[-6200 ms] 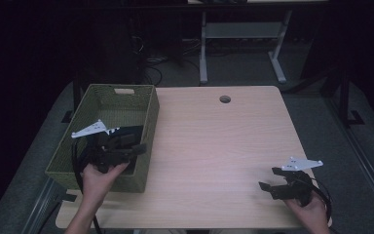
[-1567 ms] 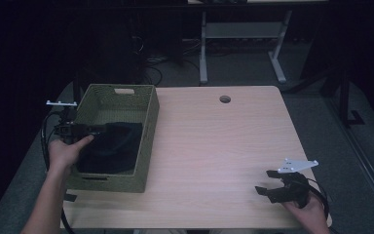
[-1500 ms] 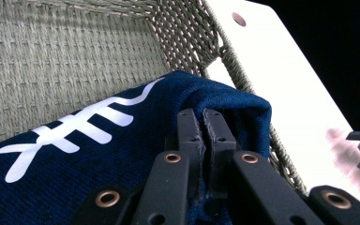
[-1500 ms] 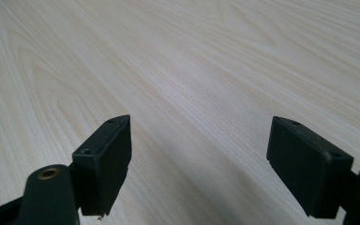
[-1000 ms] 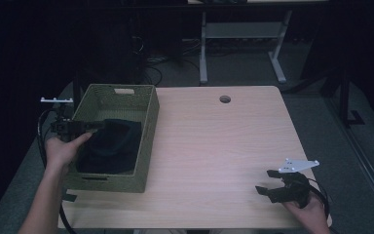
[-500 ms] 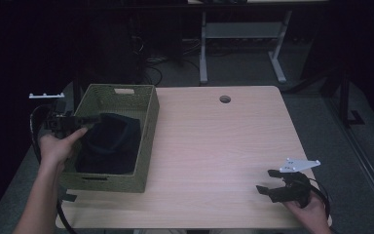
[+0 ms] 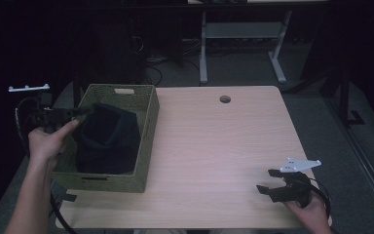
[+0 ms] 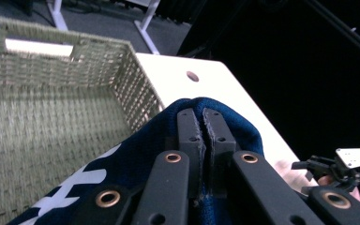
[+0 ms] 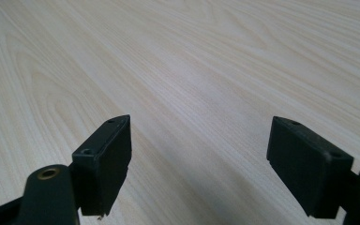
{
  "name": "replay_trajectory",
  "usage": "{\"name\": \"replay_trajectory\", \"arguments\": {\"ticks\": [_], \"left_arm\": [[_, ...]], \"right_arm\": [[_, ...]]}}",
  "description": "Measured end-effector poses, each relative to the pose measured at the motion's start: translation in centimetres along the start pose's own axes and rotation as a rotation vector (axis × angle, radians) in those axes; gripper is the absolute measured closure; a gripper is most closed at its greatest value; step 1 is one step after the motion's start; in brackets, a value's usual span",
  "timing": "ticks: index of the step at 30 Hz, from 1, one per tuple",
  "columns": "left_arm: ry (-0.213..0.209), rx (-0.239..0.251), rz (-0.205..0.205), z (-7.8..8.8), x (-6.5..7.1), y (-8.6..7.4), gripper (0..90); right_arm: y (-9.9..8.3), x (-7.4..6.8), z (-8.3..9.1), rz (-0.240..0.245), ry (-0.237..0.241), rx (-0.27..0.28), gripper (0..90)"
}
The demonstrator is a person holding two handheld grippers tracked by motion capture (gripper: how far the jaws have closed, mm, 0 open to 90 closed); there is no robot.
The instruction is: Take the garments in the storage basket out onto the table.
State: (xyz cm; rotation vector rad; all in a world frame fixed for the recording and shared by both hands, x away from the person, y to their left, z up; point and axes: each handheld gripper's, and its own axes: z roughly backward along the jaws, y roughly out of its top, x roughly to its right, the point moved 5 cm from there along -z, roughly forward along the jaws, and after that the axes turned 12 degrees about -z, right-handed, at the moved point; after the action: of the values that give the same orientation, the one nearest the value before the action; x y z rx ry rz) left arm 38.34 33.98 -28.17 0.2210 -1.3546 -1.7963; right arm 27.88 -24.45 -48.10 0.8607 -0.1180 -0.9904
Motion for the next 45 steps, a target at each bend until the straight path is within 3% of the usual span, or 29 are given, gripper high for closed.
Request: {"name": "replay_trajectory", "arguments": {"ticks": [16,26,37,45], "left_arm": [[-0.052,0.112,-0.073,3.0,4.1,4.7,87.7],[-0.079,0.152,-0.110,4.1,6.5,7.3,87.7],[-0.154,0.154,-0.192,2.9,10.8,9.6,87.7],[-0.250,0.135,-0.245,-0.1,14.7,10.3,87.7]], "right_arm": [[0.0,-0.1,0.0,0.002,-0.002,0.001,21.9],[0.1,-0.2,0.0,0.000,-0.001,0.001,21.9],[0.2,-0.2,0.0,0.002,-0.004,0.004,21.9],[0.5,-0.3,0.3,0.008,-0.001,0.021,22.0]]}}
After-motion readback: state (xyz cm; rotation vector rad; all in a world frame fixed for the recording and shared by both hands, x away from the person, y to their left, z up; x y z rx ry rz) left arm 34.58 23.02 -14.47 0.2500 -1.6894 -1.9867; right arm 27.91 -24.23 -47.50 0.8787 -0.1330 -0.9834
